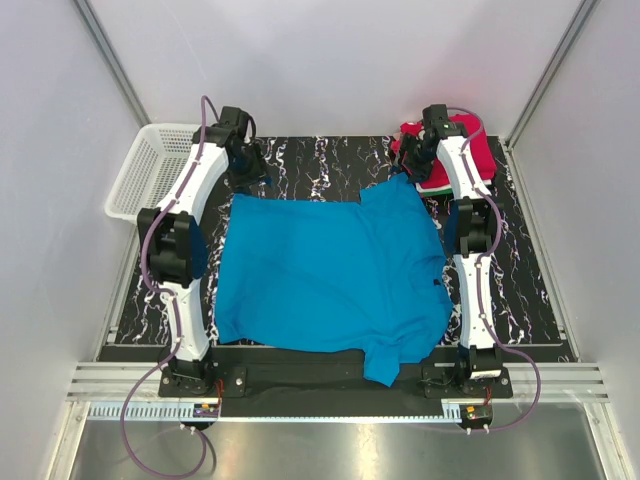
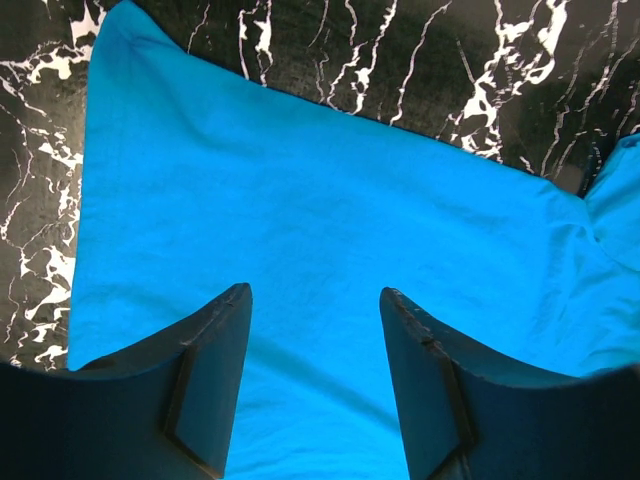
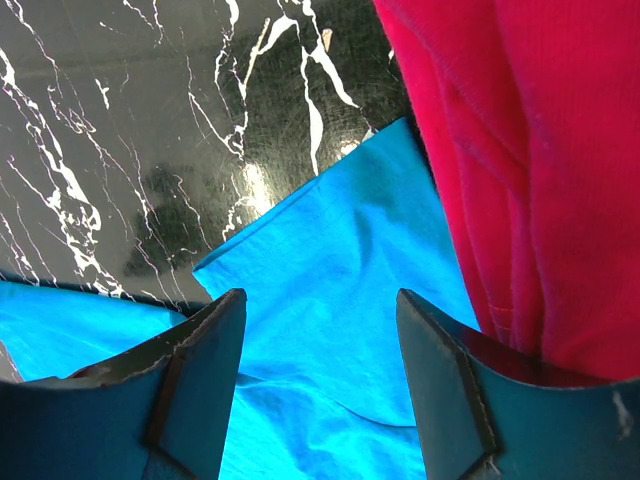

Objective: Fold and stack the t-shirts
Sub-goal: Fold the tshirt

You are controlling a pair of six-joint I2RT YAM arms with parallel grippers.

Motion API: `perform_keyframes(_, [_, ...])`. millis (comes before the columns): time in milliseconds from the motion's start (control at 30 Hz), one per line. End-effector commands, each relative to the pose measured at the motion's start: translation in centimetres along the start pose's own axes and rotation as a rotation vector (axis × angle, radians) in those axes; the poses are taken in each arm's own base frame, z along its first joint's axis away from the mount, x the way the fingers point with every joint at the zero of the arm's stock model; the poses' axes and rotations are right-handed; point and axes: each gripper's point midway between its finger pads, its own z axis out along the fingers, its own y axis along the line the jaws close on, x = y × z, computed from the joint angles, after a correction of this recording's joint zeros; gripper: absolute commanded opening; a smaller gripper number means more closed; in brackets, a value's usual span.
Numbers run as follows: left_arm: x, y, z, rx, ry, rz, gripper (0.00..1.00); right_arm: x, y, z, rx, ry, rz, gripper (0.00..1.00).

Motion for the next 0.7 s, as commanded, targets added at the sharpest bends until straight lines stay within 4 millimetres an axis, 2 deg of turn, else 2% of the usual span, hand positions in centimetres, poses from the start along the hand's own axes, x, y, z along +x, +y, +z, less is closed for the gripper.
perform_keyframes(0, [-1.5, 0.2, -0.1, 0.001, -0.035, 0.006, 0.60, -1.6, 1.6, -2.6, -0.045, -0.061, -0.019, 0.69])
perform_keyframes(133, [-1.7, 0.3, -0.2, 0.009, -0.037, 0.002, 0.60, -1.6, 1.7, -2.8, -0.043, -0.063, -0.029, 0.73])
perform_keyframes(333, [-2.4, 0.4, -0.6, 0.008, -0.057, -0.001, 0.60, -1.7, 1.4, -2.8, -0.028, -0.067, -0.036, 0.74])
perform_keyframes(467, [-2.5, 0.3, -0.9, 0.014, -0.060, 0.003, 0.60, -3.0, 1.4, -3.1, -0.025, -0.110, -0.044, 0.75])
perform_keyframes(667, [-1.1, 0.9, -1.2, 0.010, -0.033, 0.015, 0.60, -3.0, 0.7, -1.3, -0.013, -0.106, -0.049, 0.78])
